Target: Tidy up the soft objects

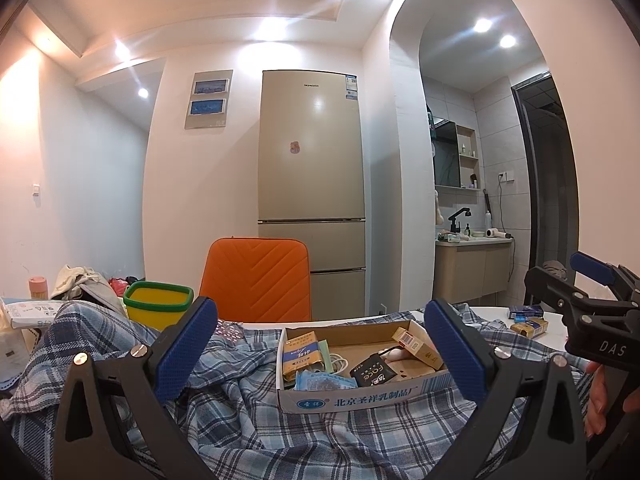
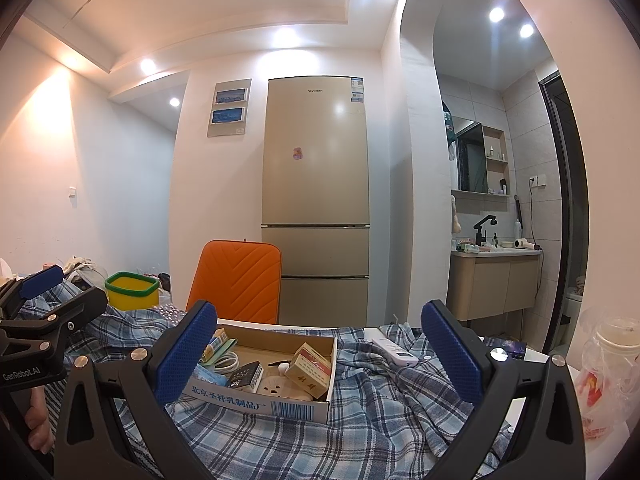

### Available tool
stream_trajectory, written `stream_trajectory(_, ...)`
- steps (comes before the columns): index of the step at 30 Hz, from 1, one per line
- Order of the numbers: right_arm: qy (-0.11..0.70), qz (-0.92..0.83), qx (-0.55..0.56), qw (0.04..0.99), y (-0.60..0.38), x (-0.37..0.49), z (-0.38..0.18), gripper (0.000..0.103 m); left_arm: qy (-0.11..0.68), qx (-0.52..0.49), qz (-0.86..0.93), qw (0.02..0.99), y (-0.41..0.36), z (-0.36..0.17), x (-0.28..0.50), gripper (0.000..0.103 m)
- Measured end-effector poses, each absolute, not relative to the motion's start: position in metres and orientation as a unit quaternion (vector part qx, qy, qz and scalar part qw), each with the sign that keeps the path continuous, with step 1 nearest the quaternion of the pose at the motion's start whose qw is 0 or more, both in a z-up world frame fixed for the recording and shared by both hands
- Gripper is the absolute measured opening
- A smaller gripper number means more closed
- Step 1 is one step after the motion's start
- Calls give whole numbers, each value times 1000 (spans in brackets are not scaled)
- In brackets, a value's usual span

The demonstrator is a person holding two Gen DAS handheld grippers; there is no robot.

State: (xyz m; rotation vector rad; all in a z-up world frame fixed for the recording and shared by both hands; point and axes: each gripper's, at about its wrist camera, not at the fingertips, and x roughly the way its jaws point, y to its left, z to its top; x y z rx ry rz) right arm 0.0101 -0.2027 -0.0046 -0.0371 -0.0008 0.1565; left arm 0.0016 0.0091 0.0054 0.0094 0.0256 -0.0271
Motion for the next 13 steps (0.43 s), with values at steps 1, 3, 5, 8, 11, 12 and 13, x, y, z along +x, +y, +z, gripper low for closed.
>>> stream_trajectory(1,0,78,-18,997,-203,10,-4,103,13,5,-14,1000,9,5,2,103)
stream_trajectory(3,0,78,-18,997,-203,10,-4,103,13,6,-13,1000,9,4,2,103)
stream_trajectory(5,0,78,-18,997,-203,10,-5,103,13,5,-13,1000,9,4,2,103)
stream_trajectory(8,0,78,-18,997,-203,10,-5,103,14,6,-13,1000,9,4,2,103)
stream_trajectory(11,0,78,-18,997,-204,10,-5,103,13,6,-13,1000,9,4,2,103)
stream_trajectory(12,0,78,-18,997,-204,10,-5,103,13,6,-13,1000,9,4,2,103)
stream_trajectory(13,1,78,-18,997,-204,10,-4,103,13,6,-13,1000,9,4,2,103)
